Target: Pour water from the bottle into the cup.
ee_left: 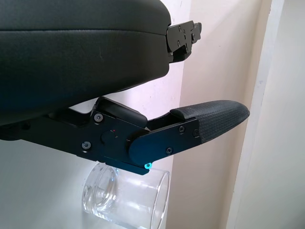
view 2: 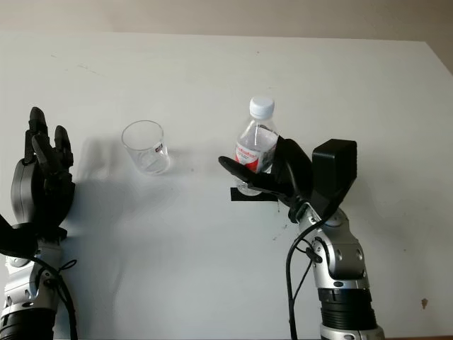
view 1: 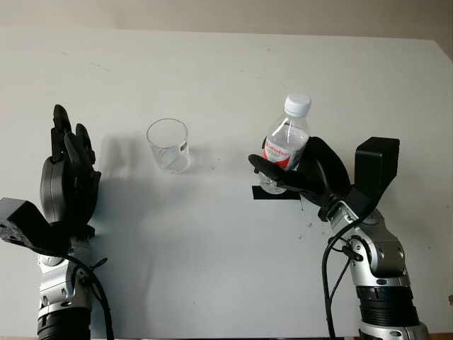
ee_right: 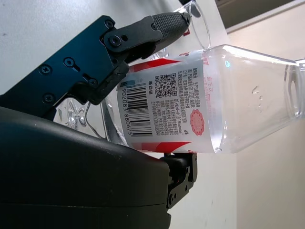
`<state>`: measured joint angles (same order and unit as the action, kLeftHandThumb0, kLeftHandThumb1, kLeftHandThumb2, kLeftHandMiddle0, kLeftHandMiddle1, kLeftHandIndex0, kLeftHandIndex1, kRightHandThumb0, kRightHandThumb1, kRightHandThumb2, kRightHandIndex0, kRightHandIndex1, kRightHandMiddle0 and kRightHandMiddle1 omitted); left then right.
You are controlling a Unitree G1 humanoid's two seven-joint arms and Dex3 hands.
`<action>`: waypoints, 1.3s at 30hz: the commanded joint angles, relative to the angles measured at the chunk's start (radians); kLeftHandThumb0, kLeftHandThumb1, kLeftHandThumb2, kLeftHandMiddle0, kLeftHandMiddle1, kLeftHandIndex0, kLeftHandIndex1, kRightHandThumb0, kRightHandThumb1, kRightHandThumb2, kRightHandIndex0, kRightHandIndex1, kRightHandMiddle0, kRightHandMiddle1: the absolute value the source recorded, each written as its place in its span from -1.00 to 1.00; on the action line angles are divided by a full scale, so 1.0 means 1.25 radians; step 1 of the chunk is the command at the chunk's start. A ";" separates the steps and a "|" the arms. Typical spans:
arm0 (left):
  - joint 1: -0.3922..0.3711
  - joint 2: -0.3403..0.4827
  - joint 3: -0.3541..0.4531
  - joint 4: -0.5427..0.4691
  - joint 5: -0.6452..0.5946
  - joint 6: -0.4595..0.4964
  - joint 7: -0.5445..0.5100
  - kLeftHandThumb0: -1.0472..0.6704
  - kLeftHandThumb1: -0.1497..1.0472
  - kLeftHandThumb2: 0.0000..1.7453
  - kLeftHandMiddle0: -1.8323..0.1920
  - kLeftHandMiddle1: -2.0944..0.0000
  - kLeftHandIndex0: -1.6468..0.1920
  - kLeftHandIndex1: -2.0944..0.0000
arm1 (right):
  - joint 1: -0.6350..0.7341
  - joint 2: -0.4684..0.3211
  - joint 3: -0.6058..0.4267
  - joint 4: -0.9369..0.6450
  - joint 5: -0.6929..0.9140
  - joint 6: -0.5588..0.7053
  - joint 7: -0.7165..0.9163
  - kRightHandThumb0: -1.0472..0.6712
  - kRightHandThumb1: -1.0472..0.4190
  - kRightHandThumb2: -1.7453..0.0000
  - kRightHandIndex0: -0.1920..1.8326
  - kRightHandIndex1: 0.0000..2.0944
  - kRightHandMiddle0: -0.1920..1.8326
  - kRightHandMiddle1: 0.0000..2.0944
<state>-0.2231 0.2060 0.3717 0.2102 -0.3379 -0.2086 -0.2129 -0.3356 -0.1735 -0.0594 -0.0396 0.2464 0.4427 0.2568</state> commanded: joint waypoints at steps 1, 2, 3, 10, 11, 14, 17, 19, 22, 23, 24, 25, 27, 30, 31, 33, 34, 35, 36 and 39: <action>0.017 0.008 0.004 -0.011 -0.002 0.003 0.000 -0.70 1.00 -0.17 0.97 0.94 0.99 0.98 | 0.006 0.002 -0.005 0.000 -0.005 0.000 -0.010 -0.06 -1.00 0.55 0.72 1.00 0.09 1.00; 0.017 0.008 0.005 -0.012 -0.001 0.003 0.001 -0.69 1.00 -0.17 0.97 0.94 0.99 0.97 | 0.006 0.002 -0.004 0.000 -0.011 -0.002 -0.017 -0.06 -1.00 0.56 0.66 1.00 -0.09 1.00; 0.017 0.009 0.004 -0.013 0.001 0.003 0.002 -0.69 1.00 -0.17 0.97 0.94 0.99 0.97 | 0.006 0.000 -0.004 0.005 -0.016 -0.006 -0.022 -0.06 -1.00 0.56 0.62 1.00 -0.19 1.00; 0.018 0.009 0.003 -0.020 0.004 0.010 0.011 -0.68 1.00 -0.16 0.96 0.94 0.99 0.96 | -0.002 -0.027 -0.004 0.062 -0.017 -0.049 0.039 -0.06 -1.00 0.57 0.20 1.00 -0.97 1.00; 0.019 0.009 0.002 -0.022 0.005 0.010 0.011 -0.68 1.00 -0.16 0.96 0.95 1.00 0.96 | -0.003 -0.032 0.000 0.069 -0.018 -0.056 0.054 -0.07 -1.00 0.58 0.01 1.00 -0.98 1.00; 0.019 0.010 0.001 -0.025 0.006 0.012 0.012 -0.68 1.00 -0.16 0.97 0.95 1.00 0.98 | -0.004 -0.044 0.011 0.076 -0.021 -0.056 0.083 -0.08 -1.00 0.63 -0.58 1.00 -0.99 1.00; 0.019 0.012 0.002 -0.024 0.006 0.010 0.011 -0.68 1.00 -0.16 0.98 0.95 1.00 0.98 | -0.004 -0.057 0.022 0.082 -0.023 -0.062 0.119 -0.13 -1.00 0.73 -0.83 1.00 -1.00 1.00; 0.018 0.013 0.003 -0.022 0.006 0.008 0.010 -0.67 1.00 -0.15 0.98 0.95 1.00 0.98 | 0.002 -0.060 0.028 0.087 -0.032 -0.079 0.130 -0.18 -1.00 0.80 -0.94 1.00 -1.00 1.00; 0.017 0.014 0.005 -0.018 0.003 0.007 0.007 -0.66 1.00 -0.15 0.98 0.95 1.00 0.99 | 0.020 -0.050 0.028 0.094 -0.043 -0.110 0.125 -0.26 -0.99 0.88 -0.97 1.00 -1.00 1.00; 0.016 0.014 0.005 -0.017 0.002 0.008 0.007 -0.66 1.00 -0.16 0.98 0.95 1.00 0.99 | 0.026 -0.046 0.027 0.097 -0.043 -0.118 0.122 -0.30 -0.98 0.89 -0.97 1.00 -1.00 1.00; 0.015 0.015 0.006 -0.016 0.001 0.009 0.007 -0.66 1.00 -0.16 0.98 0.95 1.00 0.99 | 0.031 -0.042 0.027 0.100 -0.042 -0.126 0.121 -0.31 -0.98 0.91 -0.97 1.00 -1.00 1.00; 0.015 0.015 0.007 -0.015 -0.001 0.009 0.005 -0.66 1.00 -0.17 0.98 0.95 1.00 0.98 | 0.037 -0.038 0.028 0.102 -0.041 -0.133 0.119 -0.34 -0.97 0.92 -0.98 1.00 -1.00 1.00; 0.015 0.020 0.006 -0.013 0.004 0.005 0.003 -0.66 1.00 -0.17 0.98 0.95 1.00 0.99 | 0.049 -0.033 0.034 0.103 -0.045 -0.146 0.115 -0.38 -0.96 0.93 -0.99 1.00 -1.00 0.99; 0.017 0.025 0.004 -0.020 0.014 0.010 0.007 -0.67 1.00 -0.15 0.99 0.95 1.00 1.00 | 0.068 -0.032 0.050 0.107 -0.068 -0.181 0.109 -0.42 -0.97 0.94 -1.00 0.75 -1.00 0.78; 0.018 0.026 0.004 -0.022 0.015 0.012 0.008 -0.67 1.00 -0.14 1.00 0.96 1.00 1.00 | 0.072 -0.033 0.055 0.111 -0.079 -0.198 0.108 -0.44 -0.97 0.94 -1.00 0.63 -1.00 0.66; 0.019 0.027 0.003 -0.027 0.014 0.015 0.010 -0.67 1.00 -0.13 1.00 0.96 1.00 1.00 | 0.080 -0.034 0.059 0.116 -0.088 -0.220 0.109 -0.46 -0.97 0.94 -1.00 0.52 -1.00 0.54; 0.019 0.027 0.003 -0.029 0.015 0.017 0.011 -0.66 1.00 -0.12 1.00 0.96 1.00 1.00 | 0.082 -0.035 0.061 0.119 -0.093 -0.231 0.110 -0.47 -0.96 0.94 -1.00 0.46 -1.00 0.48; 0.019 0.028 0.003 -0.031 0.015 0.019 0.012 -0.66 1.00 -0.12 1.00 0.96 1.00 1.00 | 0.085 -0.035 0.062 0.121 -0.096 -0.240 0.110 -0.47 -0.96 0.94 -1.00 0.43 -1.00 0.44; 0.019 0.028 0.003 -0.032 0.015 0.020 0.013 -0.66 1.00 -0.11 1.00 0.96 1.00 1.00 | 0.086 -0.035 0.062 0.123 -0.098 -0.247 0.111 -0.46 -0.96 0.94 -1.00 0.41 -1.00 0.41; 0.018 0.027 0.003 -0.032 0.015 0.020 0.014 -0.66 1.00 -0.11 1.00 0.97 1.00 1.00 | 0.093 -0.035 0.060 0.125 -0.104 -0.260 0.106 -0.46 -0.97 0.94 -1.00 0.35 -1.00 0.36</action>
<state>-0.2124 0.2338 0.3749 0.1840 -0.3202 -0.1832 -0.1967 -0.2548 -0.2125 0.0136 0.0931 0.1248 0.1181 0.3924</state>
